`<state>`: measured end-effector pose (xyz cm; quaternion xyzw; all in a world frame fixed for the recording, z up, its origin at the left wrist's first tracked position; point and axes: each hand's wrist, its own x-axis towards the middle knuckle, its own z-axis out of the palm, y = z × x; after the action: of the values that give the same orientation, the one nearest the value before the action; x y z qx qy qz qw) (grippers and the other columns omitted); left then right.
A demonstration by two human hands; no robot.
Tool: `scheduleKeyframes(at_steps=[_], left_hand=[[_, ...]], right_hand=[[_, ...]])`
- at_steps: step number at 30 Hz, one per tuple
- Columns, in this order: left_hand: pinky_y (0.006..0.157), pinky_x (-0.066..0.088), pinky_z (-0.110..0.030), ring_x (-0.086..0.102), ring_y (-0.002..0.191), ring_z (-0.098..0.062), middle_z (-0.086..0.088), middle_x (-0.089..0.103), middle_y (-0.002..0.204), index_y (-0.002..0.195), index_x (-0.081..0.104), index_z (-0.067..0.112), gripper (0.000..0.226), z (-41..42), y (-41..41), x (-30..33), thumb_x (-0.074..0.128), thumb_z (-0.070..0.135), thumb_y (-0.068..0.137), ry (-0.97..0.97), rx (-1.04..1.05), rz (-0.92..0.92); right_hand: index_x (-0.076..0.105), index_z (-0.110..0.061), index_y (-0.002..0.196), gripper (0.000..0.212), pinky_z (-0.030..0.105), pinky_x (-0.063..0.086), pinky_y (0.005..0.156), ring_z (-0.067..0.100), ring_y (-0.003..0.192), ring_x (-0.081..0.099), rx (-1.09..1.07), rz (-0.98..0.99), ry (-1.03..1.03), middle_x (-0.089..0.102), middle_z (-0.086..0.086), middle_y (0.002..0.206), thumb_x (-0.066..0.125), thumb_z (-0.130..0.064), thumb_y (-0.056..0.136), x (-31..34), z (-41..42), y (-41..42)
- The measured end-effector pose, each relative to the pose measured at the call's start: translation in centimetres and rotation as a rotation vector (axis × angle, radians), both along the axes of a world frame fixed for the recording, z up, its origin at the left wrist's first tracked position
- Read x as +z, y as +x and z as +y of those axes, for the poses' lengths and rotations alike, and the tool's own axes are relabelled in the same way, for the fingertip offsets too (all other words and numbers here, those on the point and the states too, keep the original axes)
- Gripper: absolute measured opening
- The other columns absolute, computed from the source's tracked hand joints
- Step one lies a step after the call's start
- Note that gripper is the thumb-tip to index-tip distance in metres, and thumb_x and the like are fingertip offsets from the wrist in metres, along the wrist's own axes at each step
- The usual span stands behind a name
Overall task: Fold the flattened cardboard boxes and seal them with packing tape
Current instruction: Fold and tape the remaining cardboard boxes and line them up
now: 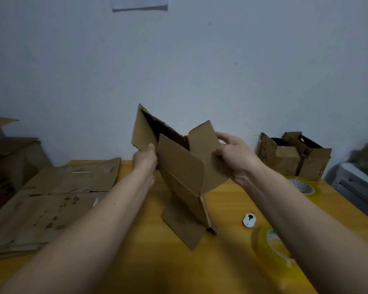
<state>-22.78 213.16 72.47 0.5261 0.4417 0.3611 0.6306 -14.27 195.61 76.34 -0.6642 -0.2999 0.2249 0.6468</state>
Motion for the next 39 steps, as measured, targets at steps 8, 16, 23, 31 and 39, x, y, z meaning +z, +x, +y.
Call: scheduleKeyframes(at_steps=[8,16,23,31,39], left_hand=[[0.070,0.056,-0.033,0.064,0.081,-0.017,0.000,0.066,0.090,0.086,0.058,0.022,0.021,0.4,-4.7,3.1,0.056,0.040,0.096,0.191,0.066,-0.106],[0.077,0.056,-0.038,0.064,0.082,-0.025,-0.008,0.067,0.089,0.092,0.062,0.010,0.024,-1.5,-5.6,1.1,0.049,0.029,0.098,0.222,0.014,0.011],[0.090,0.053,-0.044,0.063,0.094,-0.026,-0.009,0.065,0.099,0.087,0.055,0.014,0.034,-1.9,-2.8,-2.4,0.044,0.044,0.100,0.015,0.110,-0.131],[0.052,0.033,-0.025,0.045,0.061,-0.013,-0.001,0.046,0.072,0.075,0.042,0.013,0.037,-4.7,1.9,-3.6,0.038,0.036,0.103,0.157,0.145,-0.028],[0.078,0.044,-0.032,0.059,0.100,-0.030,-0.017,0.060,0.115,0.121,0.051,-0.001,0.046,-5.8,3.9,-6.5,0.040,0.039,0.102,0.114,0.063,-0.015]], right_hand=[[0.037,-0.018,0.145,0.055,0.033,0.054,0.069,0.023,0.094,0.053,-0.267,-0.036,0.060,0.045,0.009,0.124,0.030,0.006,0.096,3.7,-0.3,4.2],[0.042,-0.004,0.136,0.052,0.041,0.057,0.062,0.028,0.077,0.060,-0.209,0.141,-0.010,0.053,0.021,0.097,0.040,0.013,0.087,3.2,0.1,3.9],[0.020,-0.025,0.149,0.070,0.041,0.055,0.062,0.028,0.086,0.056,-0.166,0.180,0.016,0.049,0.013,0.112,0.039,0.010,0.091,-0.1,1.1,5.5],[0.028,-0.021,0.148,0.067,0.035,0.045,0.099,0.020,0.122,0.046,-0.494,0.089,0.265,0.043,-0.001,0.131,0.057,-0.005,0.091,-3.3,0.7,6.2],[0.044,-0.011,0.136,0.043,0.039,0.046,0.096,0.024,0.114,0.054,-0.445,0.189,0.087,0.058,0.008,0.123,0.055,-0.022,0.095,-10.4,0.8,6.6]])
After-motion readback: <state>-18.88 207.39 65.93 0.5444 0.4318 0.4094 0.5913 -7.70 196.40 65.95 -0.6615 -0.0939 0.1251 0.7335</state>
